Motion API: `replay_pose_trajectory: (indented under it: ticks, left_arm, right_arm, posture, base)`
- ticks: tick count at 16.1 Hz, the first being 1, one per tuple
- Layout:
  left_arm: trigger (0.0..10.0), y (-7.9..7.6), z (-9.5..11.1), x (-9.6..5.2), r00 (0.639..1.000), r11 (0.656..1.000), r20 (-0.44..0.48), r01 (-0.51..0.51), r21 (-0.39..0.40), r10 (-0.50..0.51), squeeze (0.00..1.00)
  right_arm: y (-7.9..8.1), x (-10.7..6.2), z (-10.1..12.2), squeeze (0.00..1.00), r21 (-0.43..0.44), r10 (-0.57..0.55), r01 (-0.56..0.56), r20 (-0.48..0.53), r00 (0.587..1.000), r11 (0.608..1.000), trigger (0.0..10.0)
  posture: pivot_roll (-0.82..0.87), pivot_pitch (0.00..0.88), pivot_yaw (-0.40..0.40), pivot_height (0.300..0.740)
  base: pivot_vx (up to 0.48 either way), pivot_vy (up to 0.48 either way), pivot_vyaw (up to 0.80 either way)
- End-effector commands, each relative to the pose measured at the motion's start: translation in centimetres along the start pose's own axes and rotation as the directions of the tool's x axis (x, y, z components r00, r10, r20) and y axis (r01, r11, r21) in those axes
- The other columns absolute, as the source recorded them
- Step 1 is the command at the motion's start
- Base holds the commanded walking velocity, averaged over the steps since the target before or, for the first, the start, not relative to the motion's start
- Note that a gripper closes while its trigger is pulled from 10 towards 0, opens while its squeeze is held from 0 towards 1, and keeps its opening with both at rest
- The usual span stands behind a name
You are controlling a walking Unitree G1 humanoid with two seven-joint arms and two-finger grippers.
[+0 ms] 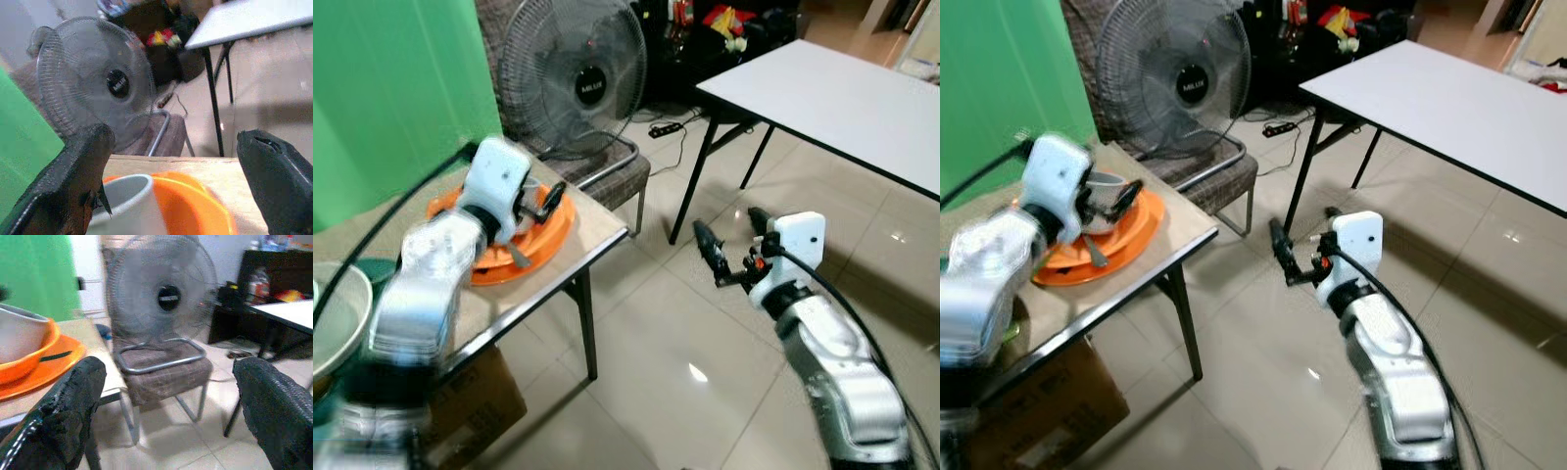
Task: Setting the table
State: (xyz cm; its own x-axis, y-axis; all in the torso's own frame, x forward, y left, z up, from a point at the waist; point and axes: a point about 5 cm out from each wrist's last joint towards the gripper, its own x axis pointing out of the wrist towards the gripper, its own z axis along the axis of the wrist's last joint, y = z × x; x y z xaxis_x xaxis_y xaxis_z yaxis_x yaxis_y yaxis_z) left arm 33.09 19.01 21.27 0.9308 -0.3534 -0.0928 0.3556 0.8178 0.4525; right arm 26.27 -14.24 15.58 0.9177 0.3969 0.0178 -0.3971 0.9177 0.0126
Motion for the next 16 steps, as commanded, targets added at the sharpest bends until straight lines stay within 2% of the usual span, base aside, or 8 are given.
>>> replay_pose_trajectory:
  ticks: [1, 2, 7, 9, 10, 11, 13, 16]
  left_arm:
    - [10.0, 1.0, 0.1, 0.8, 0.997, 0.992, -0.013, 0.081, 0.095, -0.080, 1.00]
    - [10.0, 1.6, 0.1, 1.3, 0.989, 0.976, -0.029, 0.146, 0.161, -0.144, 0.00]
    - [10.0, 3.8, -0.3, 3.2, 0.946, 0.884, -0.153, 0.323, 0.339, -0.287, 0.00]
    - [10.0, 5.2, -0.3, 3.4, 0.961, 0.888, -0.174, 0.268, 0.373, -0.216, 0.00]
    - [10.0, 6.9, -0.5, 3.4, 0.975, 0.909, -0.186, 0.183, 0.375, -0.120, 0.00]
    - [10.0, 7.5, -0.8, 3.2, 0.977, 0.925, -0.191, 0.154, 0.346, -0.091, 0.00]
    - [10.0, 8.7, -2.0, 2.7, 0.979, 0.979, -0.196, 0.090, 0.182, -0.053, 0.00]
    - [10.0, 10.0, -3.2, 1.7, 0.976, 0.999, -0.218, 0.005, 0.041, 0.004, 0.00]
  right_arm:
    - [0.4, 0.3, 0.6, 0.00, -0.019, 0.094, -0.094, 0.001, 0.996, 0.995, 10.0]
    - [0.6, 0.4, 0.7, 0.00, -0.035, 0.136, -0.136, -0.006, 0.991, 0.990, 10.0]
    - [1.3, 0.6, 1.2, 0.00, -0.098, 0.231, -0.231, -0.009, 0.973, 0.968, 10.0]
    - [1.3, 0.4, 1.3, 0.00, -0.093, 0.243, -0.243, -0.006, 0.970, 0.966, 10.0]
    - [1.3, 0.2, 1.3, 0.00, -0.089, 0.253, -0.252, -0.007, 0.968, 0.964, 10.0]
    - [1.3, 0.1, 1.3, 0.00, -0.087, 0.253, -0.253, -0.008, 0.967, 0.964, 10.0]
    - [1.3, -0.1, 1.0, 0.00, -0.073, 0.251, -0.251, -0.009, 0.968, 0.965, 10.0]
    - [1.5, -0.4, 0.9, 0.00, -0.044, 0.272, -0.272, -0.006, 0.962, 0.961, 10.0]
  posture:
    - [0.01, 0.000, -0.039, 0.740]
    - [0.01, 0.000, -0.039, 0.740]
    - [0.00, 0.000, -0.029, 0.740]
    - [-0.01, 0.000, -0.021, 0.740]
    - [-0.01, 0.000, -0.016, 0.740]
    - [-0.01, 0.000, -0.014, 0.740]
    - [-0.02, 0.000, -0.011, 0.740]
    - [-0.02, 0.000, -0.009, 0.740]
  base:
    - [0.000, 0.000, 0.00]
    - [0.000, 0.000, 0.00]
    - [0.000, 0.000, 0.00]
    - [0.000, 0.000, 0.00]
    - [0.000, 0.000, 0.00]
    - [0.000, 0.000, 0.00]
    - [0.000, 0.000, 0.00]
    - [0.000, 0.000, 0.00]
